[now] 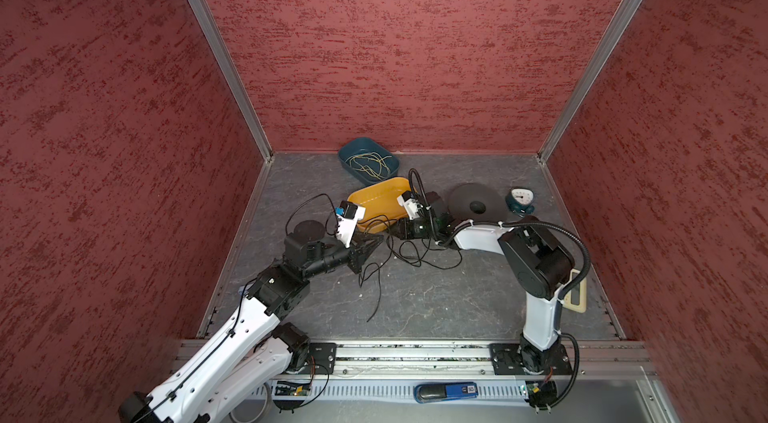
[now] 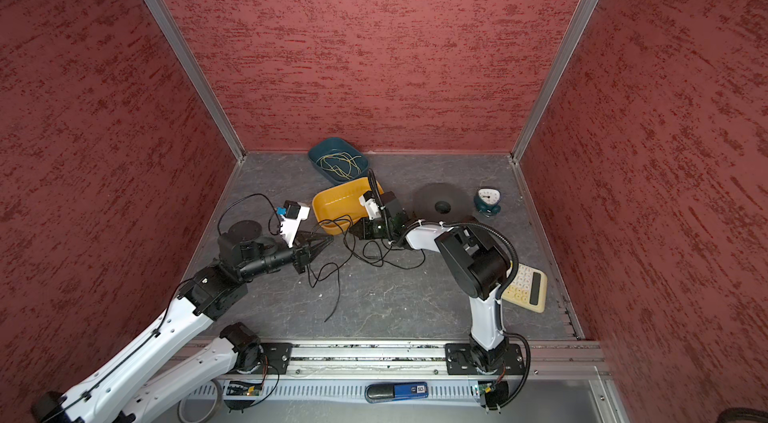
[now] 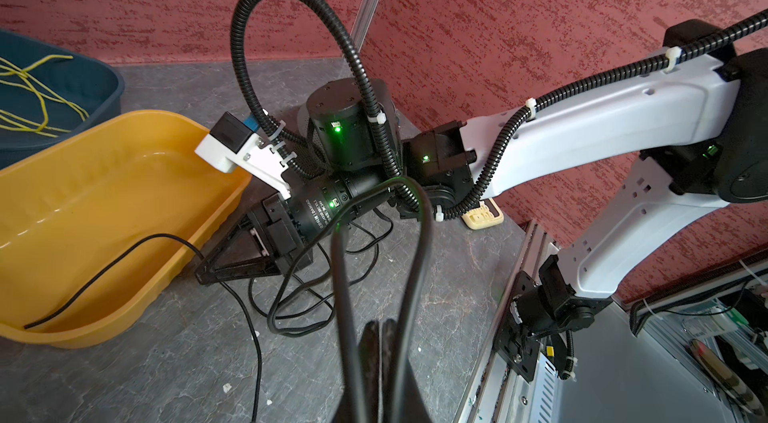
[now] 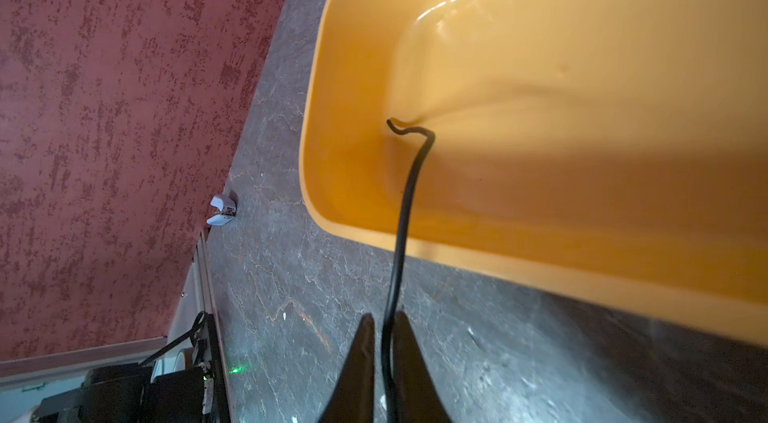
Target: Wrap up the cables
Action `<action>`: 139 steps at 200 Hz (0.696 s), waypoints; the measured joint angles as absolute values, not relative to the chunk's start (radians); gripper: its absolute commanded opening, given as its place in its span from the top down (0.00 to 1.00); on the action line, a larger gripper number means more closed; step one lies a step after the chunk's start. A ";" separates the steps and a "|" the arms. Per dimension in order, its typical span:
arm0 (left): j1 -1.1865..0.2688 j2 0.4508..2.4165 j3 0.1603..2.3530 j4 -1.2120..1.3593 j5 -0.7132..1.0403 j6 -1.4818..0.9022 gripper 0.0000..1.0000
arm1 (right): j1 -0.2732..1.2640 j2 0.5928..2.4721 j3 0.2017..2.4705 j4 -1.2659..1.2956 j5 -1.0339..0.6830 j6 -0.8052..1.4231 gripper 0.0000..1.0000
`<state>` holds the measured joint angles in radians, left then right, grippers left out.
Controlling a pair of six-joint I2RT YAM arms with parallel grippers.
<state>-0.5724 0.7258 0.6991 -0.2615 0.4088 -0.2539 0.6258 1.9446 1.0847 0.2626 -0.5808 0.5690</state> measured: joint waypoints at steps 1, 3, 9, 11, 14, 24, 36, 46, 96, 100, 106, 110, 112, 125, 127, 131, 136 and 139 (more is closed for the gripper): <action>-0.572 0.725 0.699 -0.262 0.408 -0.253 0.92 | 0.626 1.944 1.085 0.264 -0.582 0.568 0.93; -0.572 0.725 0.699 -0.262 0.406 -0.253 0.92 | 0.628 1.943 1.084 0.266 -0.585 0.565 0.94; -0.572 0.722 0.699 -0.262 0.398 -0.253 0.92 | 0.629 1.938 1.084 0.272 -0.596 0.559 0.96; -0.572 0.721 0.699 -0.262 0.395 -0.253 0.92 | 0.630 1.936 1.084 0.274 -0.599 0.557 0.96; -0.572 0.720 0.699 -0.262 0.391 -0.253 0.92 | 0.632 1.932 1.083 0.278 -0.606 0.553 0.97; -0.572 0.714 0.696 -0.262 0.381 -0.254 0.92 | 0.638 1.916 1.082 0.289 -0.627 0.535 0.99; -0.573 0.706 0.689 -0.259 0.372 -0.253 0.92 | 0.651 1.890 1.082 0.297 -0.657 0.508 1.00; -0.573 0.698 0.681 -0.255 0.365 -0.253 0.92 | 0.666 1.867 1.082 0.313 -0.686 0.488 1.00; -0.579 0.684 0.653 -0.220 0.342 -0.254 0.92 | 0.724 1.910 1.209 0.368 -0.869 0.463 0.88; -0.579 0.684 0.653 -0.219 0.340 -0.254 0.92 | 0.729 1.928 1.240 0.361 -0.879 0.459 0.81; -0.581 0.684 0.652 -0.218 0.334 -0.254 0.92 | 0.736 1.951 1.280 0.345 -0.888 0.451 0.73; -0.581 0.684 0.652 -0.217 0.331 -0.254 0.92 | 0.741 1.970 1.308 0.335 -0.889 0.448 0.67; -0.582 0.684 0.652 -0.217 0.329 -0.254 0.92 | 0.743 1.977 1.321 0.326 -0.891 0.442 0.65; -0.583 0.682 0.652 -0.217 0.314 -0.254 0.92 | 0.752 2.017 1.386 0.279 -0.886 0.420 0.45; -0.583 0.682 0.652 -0.218 0.311 -0.254 0.92 | 0.752 2.021 1.392 0.273 -0.885 0.411 0.42; -0.584 0.680 0.652 -0.218 0.307 -0.254 0.92 | 0.754 2.025 1.399 0.255 -0.876 0.409 0.39; -0.584 0.678 0.652 -0.218 0.302 -0.254 0.92 | 0.756 2.027 1.401 0.236 -0.867 0.396 0.35; -0.584 0.677 0.652 -0.218 0.297 -0.254 0.91 | 0.756 2.027 1.401 0.223 -0.861 0.390 0.34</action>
